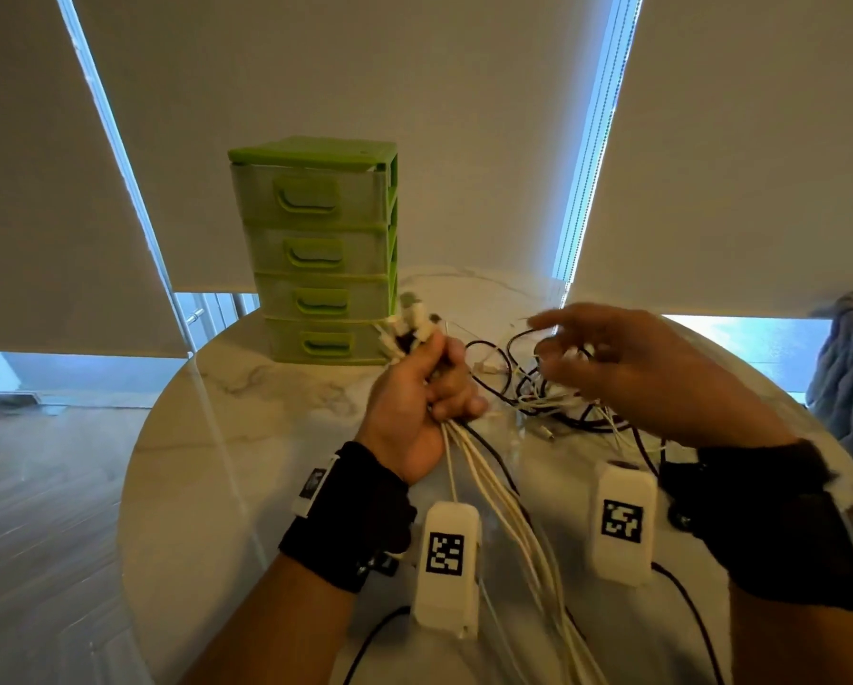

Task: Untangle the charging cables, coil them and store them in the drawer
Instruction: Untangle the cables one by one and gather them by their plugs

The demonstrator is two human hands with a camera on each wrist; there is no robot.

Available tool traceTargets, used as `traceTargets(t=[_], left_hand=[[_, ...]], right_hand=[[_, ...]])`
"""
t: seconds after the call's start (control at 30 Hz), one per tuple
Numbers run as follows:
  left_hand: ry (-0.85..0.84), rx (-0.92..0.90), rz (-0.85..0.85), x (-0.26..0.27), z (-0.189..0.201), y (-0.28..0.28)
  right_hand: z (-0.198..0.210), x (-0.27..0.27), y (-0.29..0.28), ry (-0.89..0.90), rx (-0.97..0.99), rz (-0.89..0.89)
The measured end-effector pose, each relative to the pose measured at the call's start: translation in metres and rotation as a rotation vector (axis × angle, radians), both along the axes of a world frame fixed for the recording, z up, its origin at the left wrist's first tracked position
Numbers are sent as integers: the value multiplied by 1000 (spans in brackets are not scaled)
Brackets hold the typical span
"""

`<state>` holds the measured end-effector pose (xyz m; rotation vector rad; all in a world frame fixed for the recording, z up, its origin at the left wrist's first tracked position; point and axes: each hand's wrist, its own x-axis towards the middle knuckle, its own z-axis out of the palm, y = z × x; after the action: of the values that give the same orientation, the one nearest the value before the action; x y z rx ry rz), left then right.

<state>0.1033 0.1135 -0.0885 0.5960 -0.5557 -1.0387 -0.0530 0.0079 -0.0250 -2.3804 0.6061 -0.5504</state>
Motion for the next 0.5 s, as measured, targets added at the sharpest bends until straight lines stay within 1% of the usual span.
traceTargets(t=[0.07, 0.1, 0.17, 0.23, 0.27, 0.3, 0.33, 0.37, 0.43, 0.5], left_hand=[[127, -91, 57, 13, 3, 3], [171, -128, 75, 18, 5, 5], [207, -182, 88, 25, 10, 9], [201, -192, 77, 26, 13, 10], [179, -172, 66, 26, 14, 9], [133, -121, 56, 24, 14, 6], [61, -40, 46, 22, 13, -1], [-30, 54, 32, 18, 13, -9], [-216, 203, -17, 7, 14, -27], [-340, 277, -125, -7, 18, -42]], right_hand=[[-3, -13, -14, 264, 60, 107], [-8, -15, -22, 341, 78, 105], [-20, -15, -38, 409, 25, 26], [-28, -12, -46, 409, -34, -38], [-29, -12, -47, 351, -57, -69], [-28, -12, -47, 248, -91, -103], [-25, -13, -46, 108, -107, -126], [-20, -14, -43, -48, -84, -107], [-8, -10, -29, -337, 39, 43], [2, -6, -17, -537, 95, 177]])
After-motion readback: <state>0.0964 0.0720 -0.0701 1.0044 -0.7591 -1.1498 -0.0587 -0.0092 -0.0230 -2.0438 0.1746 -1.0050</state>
